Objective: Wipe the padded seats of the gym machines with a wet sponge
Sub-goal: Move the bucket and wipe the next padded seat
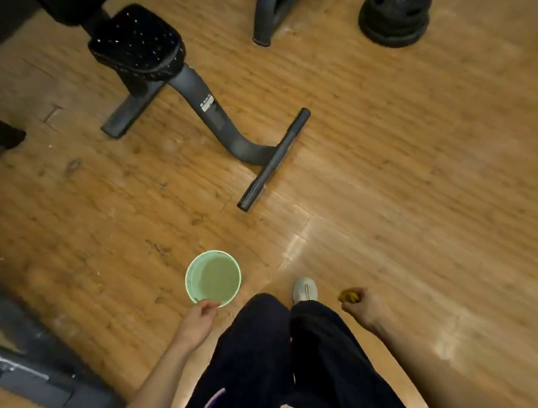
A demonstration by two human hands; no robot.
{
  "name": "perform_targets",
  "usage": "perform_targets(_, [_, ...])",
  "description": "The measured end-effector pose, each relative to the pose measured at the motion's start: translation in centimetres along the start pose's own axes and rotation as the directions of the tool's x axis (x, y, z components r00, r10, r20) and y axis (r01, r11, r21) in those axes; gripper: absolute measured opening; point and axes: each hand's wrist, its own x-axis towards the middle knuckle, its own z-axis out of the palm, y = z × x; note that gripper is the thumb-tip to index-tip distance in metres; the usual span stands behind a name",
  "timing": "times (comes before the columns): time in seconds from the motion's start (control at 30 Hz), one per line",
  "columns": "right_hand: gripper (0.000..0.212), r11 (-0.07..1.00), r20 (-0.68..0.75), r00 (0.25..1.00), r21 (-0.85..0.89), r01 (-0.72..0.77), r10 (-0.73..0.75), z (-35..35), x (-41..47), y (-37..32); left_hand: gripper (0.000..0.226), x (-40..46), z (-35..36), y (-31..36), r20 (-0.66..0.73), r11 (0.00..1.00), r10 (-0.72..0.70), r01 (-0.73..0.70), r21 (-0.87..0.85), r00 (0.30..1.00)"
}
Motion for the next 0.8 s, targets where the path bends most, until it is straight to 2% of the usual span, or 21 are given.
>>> perform_targets(0.17, [0.029, 0.972, 0.022, 0.976, -0.085, 0.218, -0.217, -6.4, 6.3, -11.4, 0.027, 1.5, -1.7, 2.0, -0.082, 0.994, -0.100, 0.096, -0.053, 0.992])
perform_targets(0.33, [0.028, 0.953, 0.043, 0.959, -0.109, 0.282, -0.279, -10.5, 12.8, -19.7, 0.025, 6.1, -3.3, 6.5, -0.102, 0.985, -0.151, 0.140, -0.105, 0.983])
perform_targets(0.47, [0.026, 0.960, 0.027, 0.973, -0.155, 0.232, -0.231, -14.1, 16.9, -22.7, 0.028, 11.1, -5.5, 13.3, -0.089, 0.985, -0.104, 0.090, -0.146, 0.991])
perform_targets(0.63, [0.010, 0.991, -0.046, 0.997, -0.124, 0.054, -0.060, -19.3, 20.7, -24.1, 0.025, 16.7, -9.3, 24.7, -0.066, 0.972, -0.018, 0.002, -0.235, 0.998])
perform_targets(0.8, [0.014, 0.990, -0.019, 1.000, -0.141, -0.009, 0.007, -23.8, 26.0, -26.7, 0.023, 22.0, -12.3, 34.1, -0.093, 0.963, 0.047, -0.070, -0.260, 0.995])
